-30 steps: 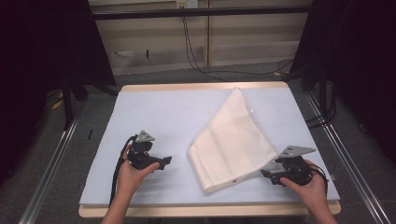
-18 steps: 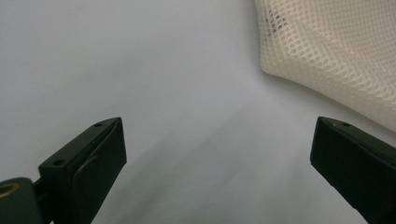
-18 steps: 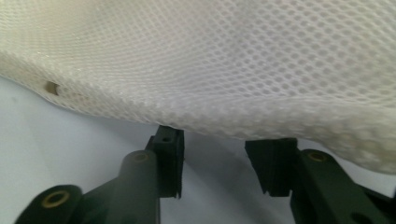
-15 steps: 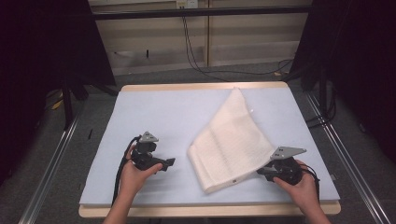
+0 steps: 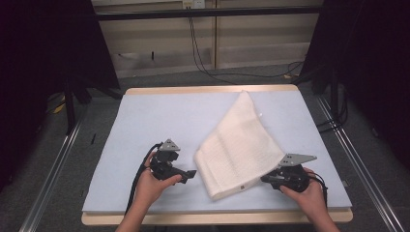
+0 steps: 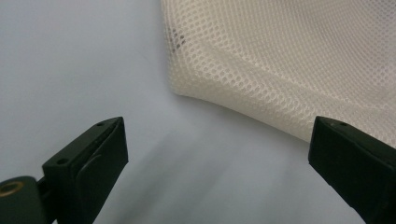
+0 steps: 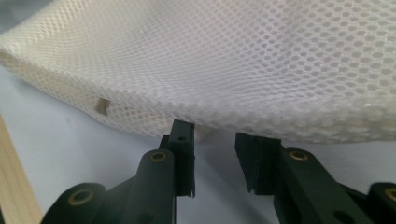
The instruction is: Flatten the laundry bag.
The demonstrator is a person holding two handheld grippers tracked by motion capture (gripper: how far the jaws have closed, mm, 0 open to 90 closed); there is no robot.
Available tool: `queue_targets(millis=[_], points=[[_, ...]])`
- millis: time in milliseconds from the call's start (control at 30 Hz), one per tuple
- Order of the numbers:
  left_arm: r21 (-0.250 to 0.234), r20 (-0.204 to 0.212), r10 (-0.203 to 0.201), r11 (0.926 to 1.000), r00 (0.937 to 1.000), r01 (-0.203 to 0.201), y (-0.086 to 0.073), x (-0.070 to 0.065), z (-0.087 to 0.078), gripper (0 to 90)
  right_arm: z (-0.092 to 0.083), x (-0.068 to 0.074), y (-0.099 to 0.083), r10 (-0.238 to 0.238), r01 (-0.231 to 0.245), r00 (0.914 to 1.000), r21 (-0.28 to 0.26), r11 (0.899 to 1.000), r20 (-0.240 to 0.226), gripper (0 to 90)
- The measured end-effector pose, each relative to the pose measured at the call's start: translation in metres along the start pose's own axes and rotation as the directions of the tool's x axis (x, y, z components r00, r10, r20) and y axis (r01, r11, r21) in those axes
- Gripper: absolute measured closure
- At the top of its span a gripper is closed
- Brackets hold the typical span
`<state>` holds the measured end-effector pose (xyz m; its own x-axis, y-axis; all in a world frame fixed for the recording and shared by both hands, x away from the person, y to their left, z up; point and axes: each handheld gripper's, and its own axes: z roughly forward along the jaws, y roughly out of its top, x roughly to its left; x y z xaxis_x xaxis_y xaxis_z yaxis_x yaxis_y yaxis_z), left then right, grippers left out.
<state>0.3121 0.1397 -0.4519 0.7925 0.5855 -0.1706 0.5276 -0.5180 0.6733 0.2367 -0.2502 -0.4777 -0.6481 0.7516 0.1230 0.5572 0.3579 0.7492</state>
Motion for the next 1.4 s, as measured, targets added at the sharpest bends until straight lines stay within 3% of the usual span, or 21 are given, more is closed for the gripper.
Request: queue_targets(millis=[100,200,267,300,367,433,600,700,900,1200,1333,1400], points=[[-0.006,0.002,-0.001,1.0,1.0,0.001,0.0,0.0,0.001,4.7,-0.001,0.004,0.001,0.032,-0.033,0.9992,-0.014,0.999,-0.024,57.7],[-0.009,0.001,0.002,1.0,1.0,-0.002,0.0,-0.001,-0.001,4.9,0.005,0.01,0.003,0.021,-0.021,0.9997,0.01,1.0,-0.011,53.7],[-0.007,0.003,0.008,0.9999,1.0,-0.008,0.0,-0.002,-0.001,5.1,0.012,0.012,0.002,-0.001,0.0,0.9999,0.048,0.999,0.01,57.6],[-0.016,-0.001,-0.001,0.9999,1.0,0.001,0.001,-0.004,-0.001,5.2,0.013,0.013,0.002,-0.009,0.008,0.9996,0.042,0.999,0.025,61.6],[-0.015,0.009,0.004,0.9999,0.9999,-0.004,0.001,-0.005,0.0,5.2,0.013,0.013,0.004,-0.039,0.038,0.9988,0.054,0.998,0.03,77.8],[-0.009,0.015,0.014,0.9999,0.9998,-0.014,0.002,-0.007,0.001,5.1,0.012,0.013,0.005,-0.037,0.035,0.9987,0.06,0.998,0.036,84.7],[-0.012,0.04,0.027,0.9996,0.9988,-0.027,0.005,-0.014,0.003,5.2,0.008,0.011,0.011,-0.022,0.021,0.9996,0.042,0.999,0.019,87.1],[-0.007,0.084,0.027,0.9996,0.9961,-0.026,0.007,-0.018,0.006,5.5,0.004,0.011,0.017,-0.02,0.02,0.9998,0.02,1.0,0.003,87.2],[-0.011,0.096,0.045,0.999,0.9944,-0.044,0.011,-0.026,0.011,5.4,0.003,0.014,0.025,-0.021,0.021,0.9996,-0.003,1.0,-0.016,87.3],[-0.017,0.139,0.108,0.9942,0.9844,-0.106,0.024,-0.043,0.015,5.6,0.002,0.013,0.036,0.005,-0.006,0.9991,-0.039,0.999,-0.042,87.3],[0.006,0.133,0.118,0.9927,0.9841,-0.12,0.028,-0.048,0.02,5.2,0.002,0.014,0.041,0.011,-0.014,0.9988,-0.051,0.999,-0.047,87.3],[-0.005,0.139,0.123,0.9923,0.9826,-0.124,0.028,-0.049,0.022,4.1,0.003,0.014,0.044,0.015,-0.018,0.9984,-0.052,0.998,-0.054,87.2]])
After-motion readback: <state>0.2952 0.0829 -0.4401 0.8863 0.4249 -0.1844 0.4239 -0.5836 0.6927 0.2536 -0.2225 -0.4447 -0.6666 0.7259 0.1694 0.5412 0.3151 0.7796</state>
